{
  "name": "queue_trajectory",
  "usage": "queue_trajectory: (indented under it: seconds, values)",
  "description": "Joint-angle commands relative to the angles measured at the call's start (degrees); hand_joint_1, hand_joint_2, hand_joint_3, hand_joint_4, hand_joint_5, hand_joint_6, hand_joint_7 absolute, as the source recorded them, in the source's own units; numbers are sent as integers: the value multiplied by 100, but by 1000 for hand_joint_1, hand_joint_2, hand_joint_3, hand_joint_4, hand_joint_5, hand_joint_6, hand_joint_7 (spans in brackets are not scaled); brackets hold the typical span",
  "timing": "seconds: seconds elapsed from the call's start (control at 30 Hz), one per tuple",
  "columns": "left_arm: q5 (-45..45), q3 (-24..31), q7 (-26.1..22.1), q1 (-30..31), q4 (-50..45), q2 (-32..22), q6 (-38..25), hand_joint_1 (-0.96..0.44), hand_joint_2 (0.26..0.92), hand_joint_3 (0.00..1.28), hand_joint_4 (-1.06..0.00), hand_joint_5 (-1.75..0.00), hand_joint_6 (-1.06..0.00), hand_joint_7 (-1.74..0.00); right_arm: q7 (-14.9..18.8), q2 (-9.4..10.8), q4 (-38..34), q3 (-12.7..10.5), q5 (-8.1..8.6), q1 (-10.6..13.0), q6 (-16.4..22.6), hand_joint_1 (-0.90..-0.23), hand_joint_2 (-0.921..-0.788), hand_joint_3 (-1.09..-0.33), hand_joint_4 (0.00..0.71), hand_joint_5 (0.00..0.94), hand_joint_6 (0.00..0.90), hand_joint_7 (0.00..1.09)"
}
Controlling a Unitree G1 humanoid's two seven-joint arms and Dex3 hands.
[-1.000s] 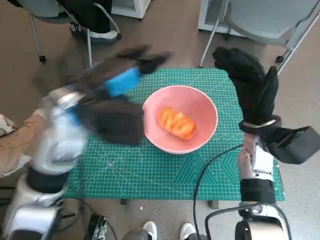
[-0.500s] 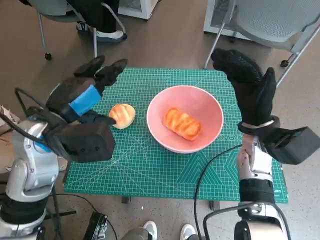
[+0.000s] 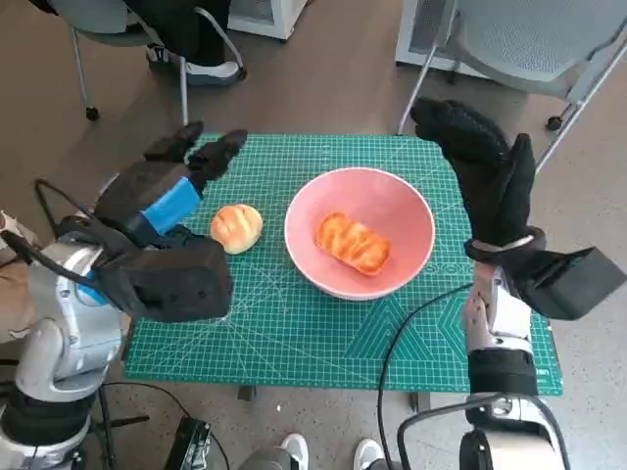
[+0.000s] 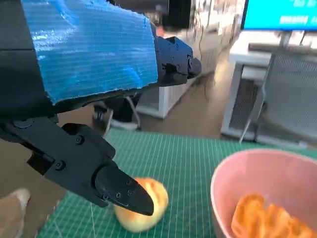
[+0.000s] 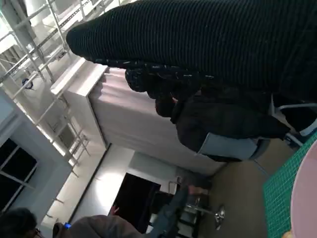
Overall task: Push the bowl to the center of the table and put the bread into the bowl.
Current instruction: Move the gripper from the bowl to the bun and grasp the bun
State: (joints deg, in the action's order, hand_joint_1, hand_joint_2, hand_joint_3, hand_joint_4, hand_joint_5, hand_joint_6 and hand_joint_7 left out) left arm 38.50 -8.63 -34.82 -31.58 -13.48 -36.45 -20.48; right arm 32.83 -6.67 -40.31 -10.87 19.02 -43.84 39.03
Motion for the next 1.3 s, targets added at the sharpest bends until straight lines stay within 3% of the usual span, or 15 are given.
queue_trajectory:
  seconds: [0.03,0.7,1.3]
  values:
    - [116,-299,137,-326,618,158,35,-375,671,1,1,1,-142,-3,119,-70,-111,-16,32,46,-79,-633,-921,-840,196,7,33,523]
    - [636,-1630,566,-2275,4906,991,110,-321,657,0,1,1,-118,0,181,-231,-8,-67,84,150,-142,-648,-921,-839,173,0,21,529]
    - [533,-1930,848,-3003,6828,1323,336,-364,668,4,1,1,-108,0,130,-279,40,-84,70,191,-219,-669,-921,-834,159,0,-1,532]
